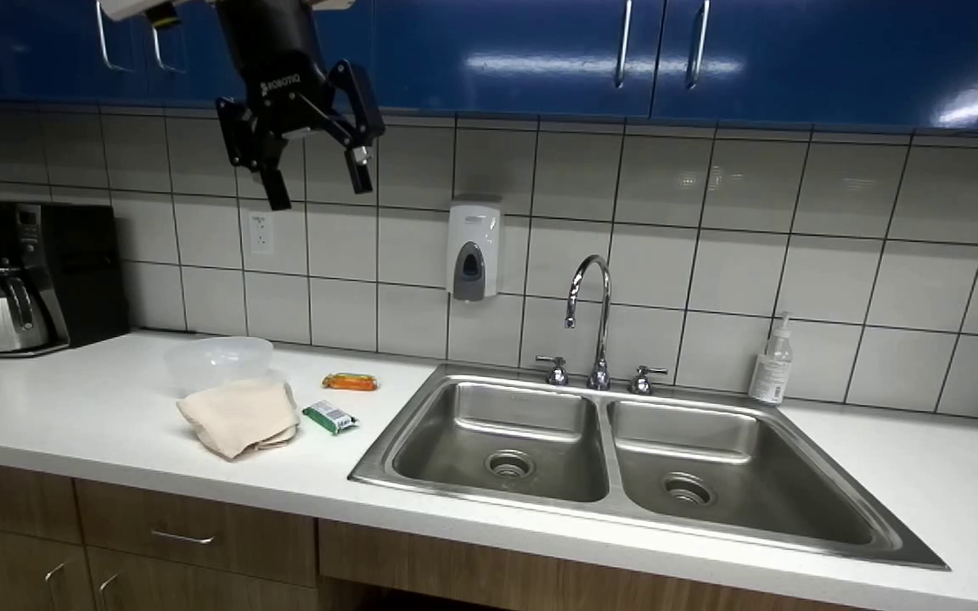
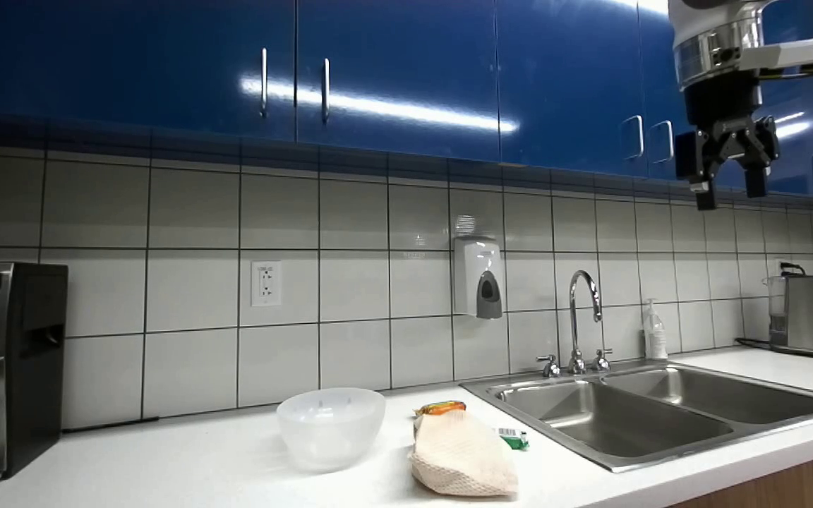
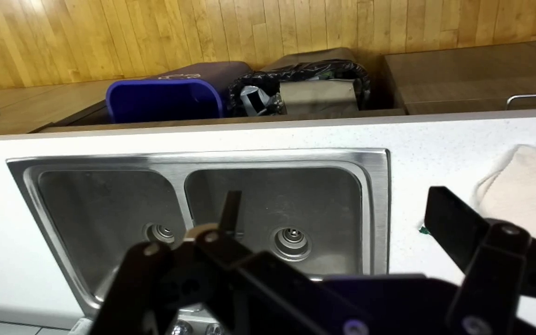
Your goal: Put the towel in the clear bowl.
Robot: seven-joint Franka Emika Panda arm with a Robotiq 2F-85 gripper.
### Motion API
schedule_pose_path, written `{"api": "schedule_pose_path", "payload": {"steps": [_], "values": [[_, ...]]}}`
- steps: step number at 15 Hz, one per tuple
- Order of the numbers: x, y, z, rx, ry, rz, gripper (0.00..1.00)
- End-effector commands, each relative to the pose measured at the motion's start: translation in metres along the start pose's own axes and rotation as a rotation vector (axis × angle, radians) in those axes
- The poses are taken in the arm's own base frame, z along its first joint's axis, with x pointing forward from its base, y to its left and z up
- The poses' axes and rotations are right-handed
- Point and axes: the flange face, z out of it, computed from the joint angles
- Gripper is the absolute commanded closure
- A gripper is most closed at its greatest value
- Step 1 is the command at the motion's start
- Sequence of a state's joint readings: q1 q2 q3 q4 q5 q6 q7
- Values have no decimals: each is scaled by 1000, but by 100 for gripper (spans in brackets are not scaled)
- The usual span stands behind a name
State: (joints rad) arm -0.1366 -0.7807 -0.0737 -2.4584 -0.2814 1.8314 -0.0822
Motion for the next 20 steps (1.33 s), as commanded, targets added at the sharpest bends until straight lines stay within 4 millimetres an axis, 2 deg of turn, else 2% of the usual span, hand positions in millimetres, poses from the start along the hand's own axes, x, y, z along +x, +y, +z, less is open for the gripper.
{"api": "schedule_pose_path", "payload": {"steps": [1,8,20], "values": [[2,-22,12,7,16,-106,0],[19,-59,46,7,21,-254,0],[72,-116,111,16,66,-418,0]]}}
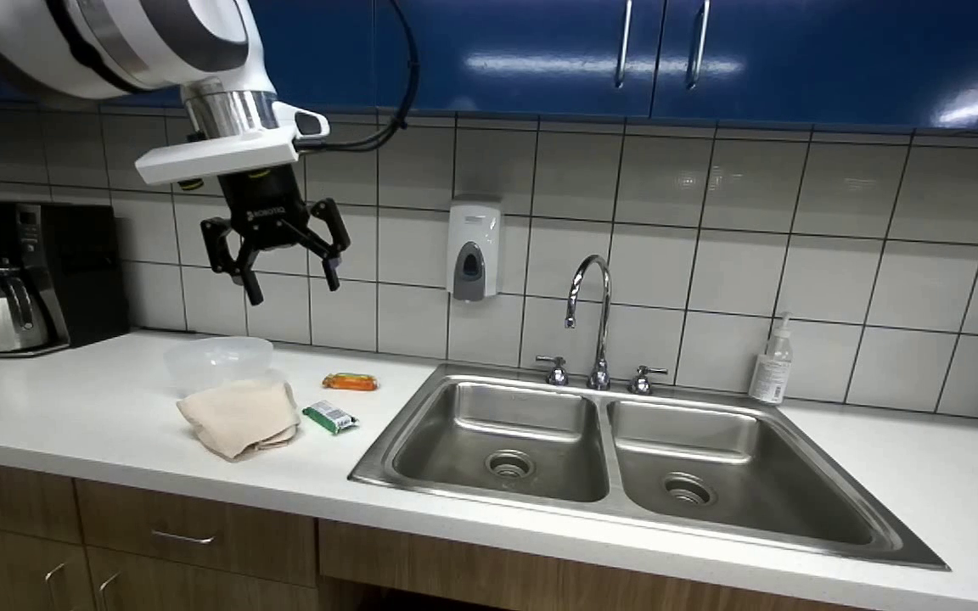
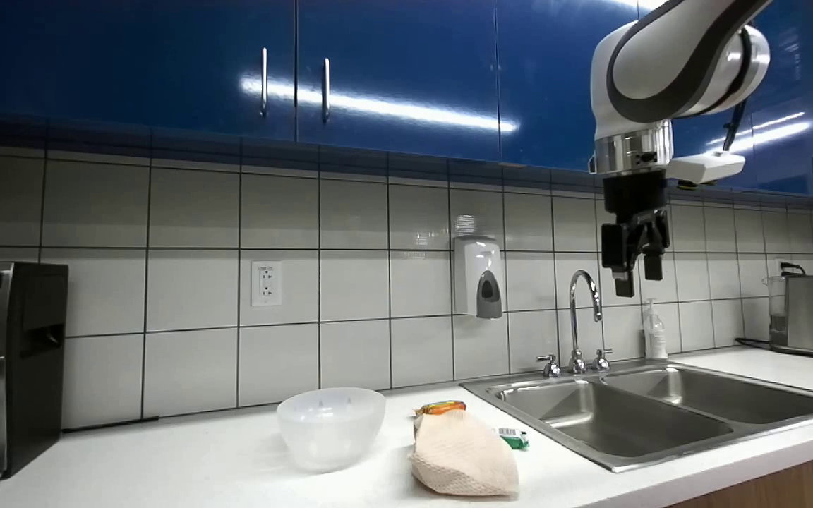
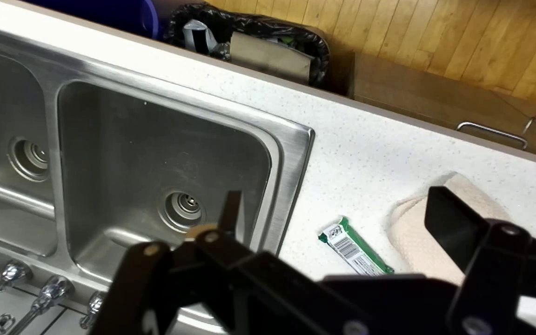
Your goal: Put the towel in the clear bowl.
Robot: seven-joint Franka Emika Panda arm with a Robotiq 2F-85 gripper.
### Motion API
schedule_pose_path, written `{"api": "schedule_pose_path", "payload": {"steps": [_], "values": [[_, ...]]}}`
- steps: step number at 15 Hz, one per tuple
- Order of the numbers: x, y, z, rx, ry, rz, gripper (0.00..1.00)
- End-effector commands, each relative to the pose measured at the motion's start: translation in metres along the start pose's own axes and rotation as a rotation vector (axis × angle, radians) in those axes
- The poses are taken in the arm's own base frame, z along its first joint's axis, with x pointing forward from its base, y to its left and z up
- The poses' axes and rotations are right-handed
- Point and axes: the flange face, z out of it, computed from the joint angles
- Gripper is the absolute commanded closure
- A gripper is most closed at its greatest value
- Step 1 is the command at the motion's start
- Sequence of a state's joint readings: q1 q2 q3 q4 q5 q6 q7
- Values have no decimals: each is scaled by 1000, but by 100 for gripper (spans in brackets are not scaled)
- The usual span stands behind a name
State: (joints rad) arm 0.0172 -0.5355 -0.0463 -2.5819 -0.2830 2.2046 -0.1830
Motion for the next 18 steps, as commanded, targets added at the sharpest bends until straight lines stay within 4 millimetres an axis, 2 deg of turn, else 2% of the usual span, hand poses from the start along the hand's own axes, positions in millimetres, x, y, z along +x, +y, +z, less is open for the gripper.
{"api": "schedule_pose_path", "payload": {"steps": [1,6,12,18], "values": [[23,-7,20,-9,3,-71,0],[50,-19,44,0,5,-123,0],[87,-39,61,16,2,-211,0],[113,-59,80,37,-4,-301,0]]}}
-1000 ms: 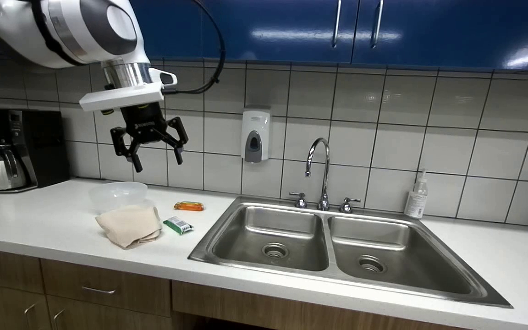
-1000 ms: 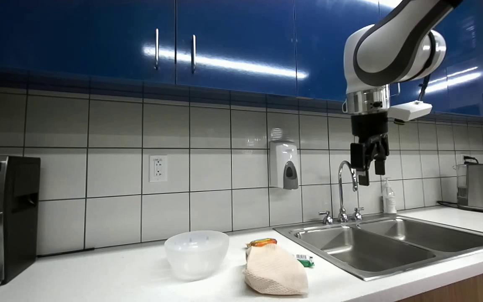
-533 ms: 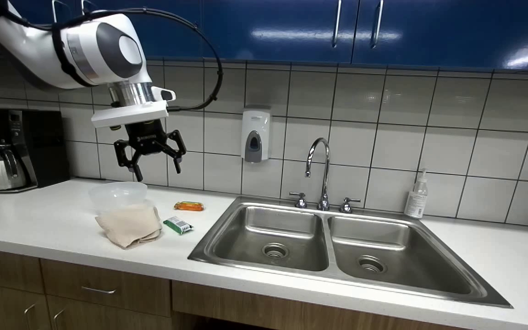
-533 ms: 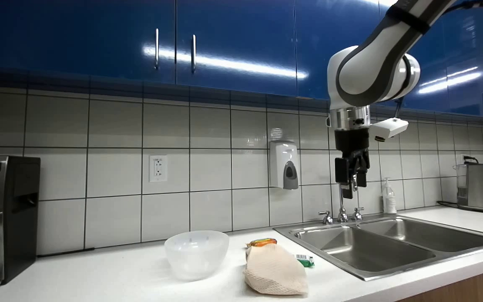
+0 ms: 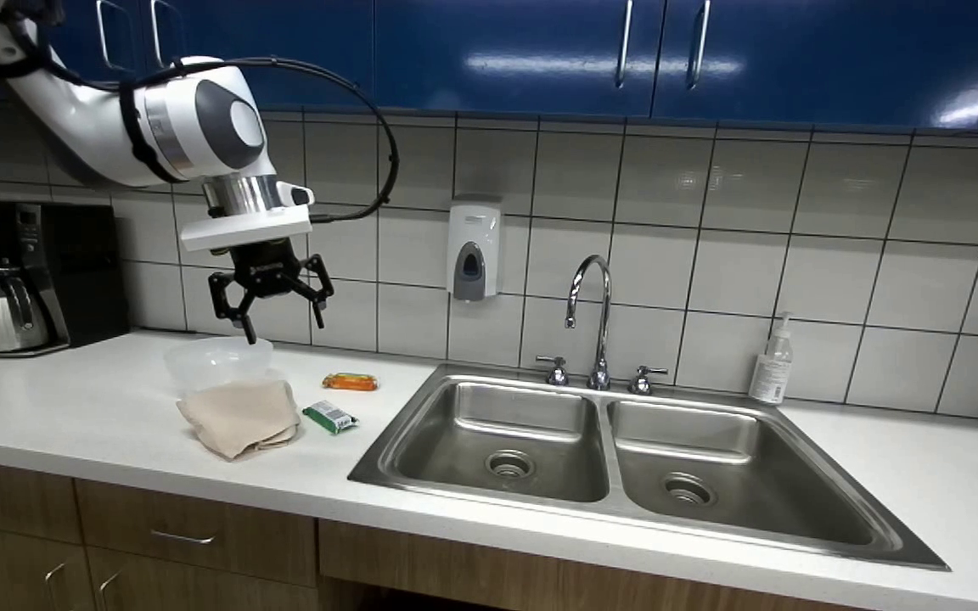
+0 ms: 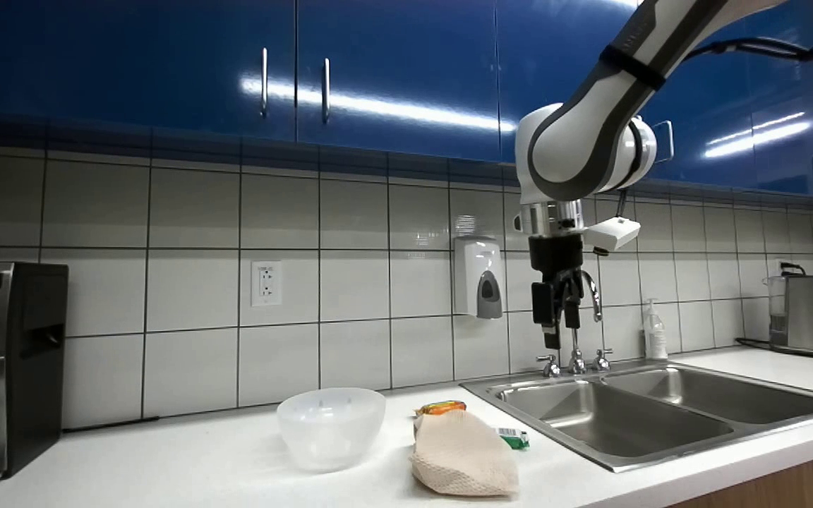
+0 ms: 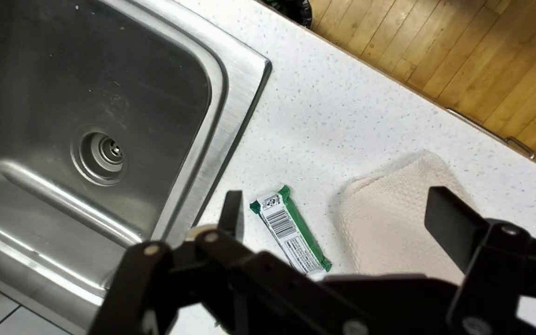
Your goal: Put the towel in the clear bowl.
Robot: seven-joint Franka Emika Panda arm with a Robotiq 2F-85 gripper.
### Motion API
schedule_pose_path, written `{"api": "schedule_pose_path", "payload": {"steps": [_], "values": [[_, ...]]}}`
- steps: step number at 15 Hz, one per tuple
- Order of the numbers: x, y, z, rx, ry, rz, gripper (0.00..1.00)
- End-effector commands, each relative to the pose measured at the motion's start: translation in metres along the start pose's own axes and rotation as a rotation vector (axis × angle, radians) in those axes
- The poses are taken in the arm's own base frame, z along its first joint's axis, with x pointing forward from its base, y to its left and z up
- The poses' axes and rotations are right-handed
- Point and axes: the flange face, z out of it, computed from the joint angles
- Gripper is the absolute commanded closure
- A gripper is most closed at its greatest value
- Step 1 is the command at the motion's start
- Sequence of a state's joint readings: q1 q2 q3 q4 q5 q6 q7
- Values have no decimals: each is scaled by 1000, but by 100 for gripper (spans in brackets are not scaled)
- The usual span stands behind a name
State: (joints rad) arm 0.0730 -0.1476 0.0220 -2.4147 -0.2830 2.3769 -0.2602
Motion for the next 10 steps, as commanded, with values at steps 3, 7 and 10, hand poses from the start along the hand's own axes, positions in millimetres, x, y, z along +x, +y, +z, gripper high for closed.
{"api": "schedule_pose_path", "payload": {"steps": [3,7,10], "values": [[33,-9,18,17,6,-118,0],[53,-25,31,36,10,-198,0],[65,-36,41,47,9,-254,0]]}}
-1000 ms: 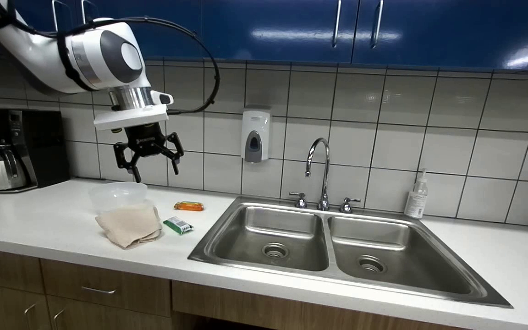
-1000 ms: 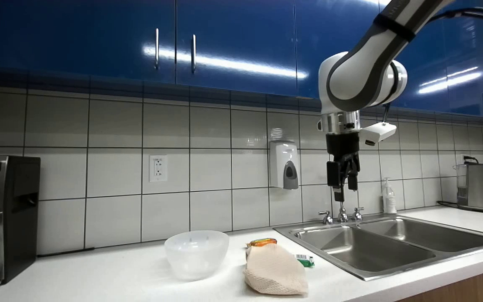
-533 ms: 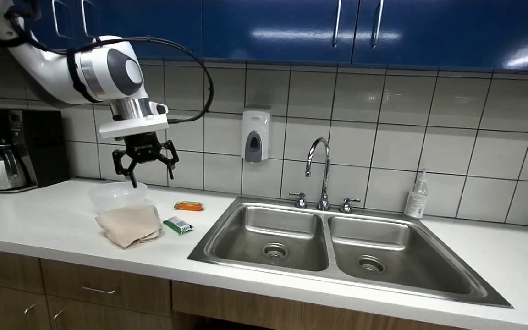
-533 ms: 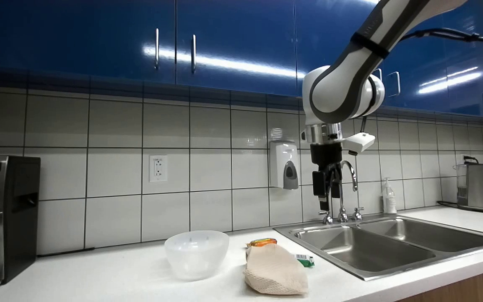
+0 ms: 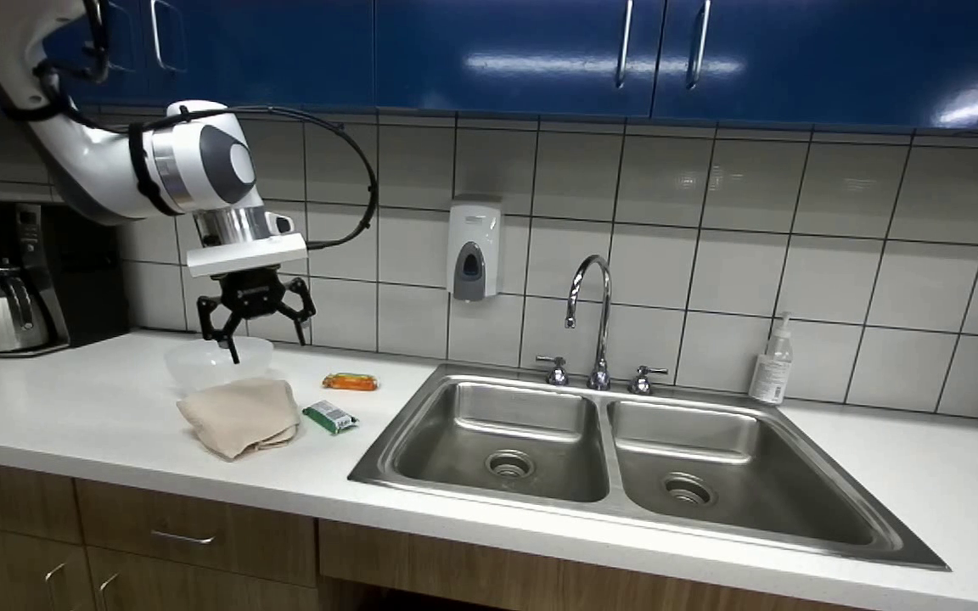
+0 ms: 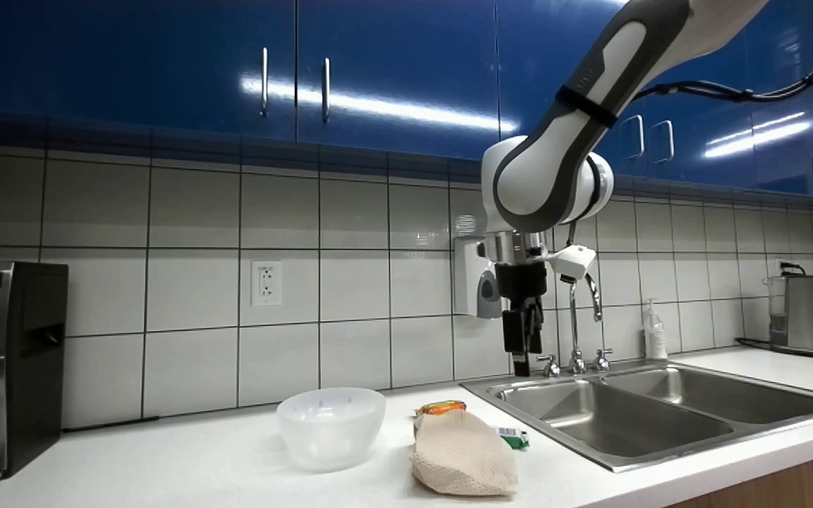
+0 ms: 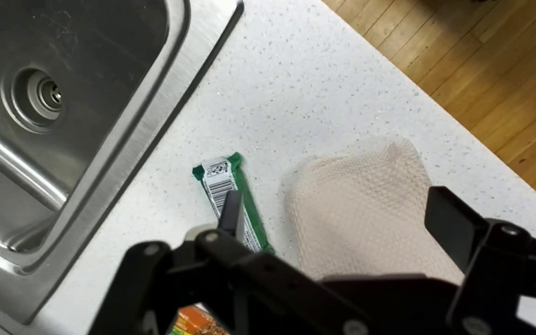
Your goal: Put the towel in the clear bowl.
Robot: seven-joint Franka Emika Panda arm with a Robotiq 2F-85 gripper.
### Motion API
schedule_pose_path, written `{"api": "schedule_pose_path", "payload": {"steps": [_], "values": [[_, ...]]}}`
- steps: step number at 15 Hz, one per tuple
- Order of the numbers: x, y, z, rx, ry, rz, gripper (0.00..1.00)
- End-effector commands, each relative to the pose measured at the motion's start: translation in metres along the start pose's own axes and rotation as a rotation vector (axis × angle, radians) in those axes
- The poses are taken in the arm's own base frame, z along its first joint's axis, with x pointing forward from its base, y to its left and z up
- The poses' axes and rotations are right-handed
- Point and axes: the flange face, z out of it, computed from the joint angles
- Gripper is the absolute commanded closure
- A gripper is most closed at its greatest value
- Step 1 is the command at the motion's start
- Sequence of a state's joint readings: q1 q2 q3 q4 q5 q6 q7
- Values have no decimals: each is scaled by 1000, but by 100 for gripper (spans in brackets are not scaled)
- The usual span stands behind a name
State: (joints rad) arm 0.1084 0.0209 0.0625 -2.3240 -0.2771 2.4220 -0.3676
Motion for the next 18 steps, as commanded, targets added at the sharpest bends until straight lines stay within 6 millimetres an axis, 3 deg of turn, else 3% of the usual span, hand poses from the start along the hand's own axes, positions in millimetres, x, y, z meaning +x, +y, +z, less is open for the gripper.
{"api": "schedule_pose_path", "payload": {"steps": [1,10,18], "values": [[23,-5,9,19,15,-82,0],[55,-17,50,64,-14,-218,0],[94,-21,80,89,-18,-309,0]]}}
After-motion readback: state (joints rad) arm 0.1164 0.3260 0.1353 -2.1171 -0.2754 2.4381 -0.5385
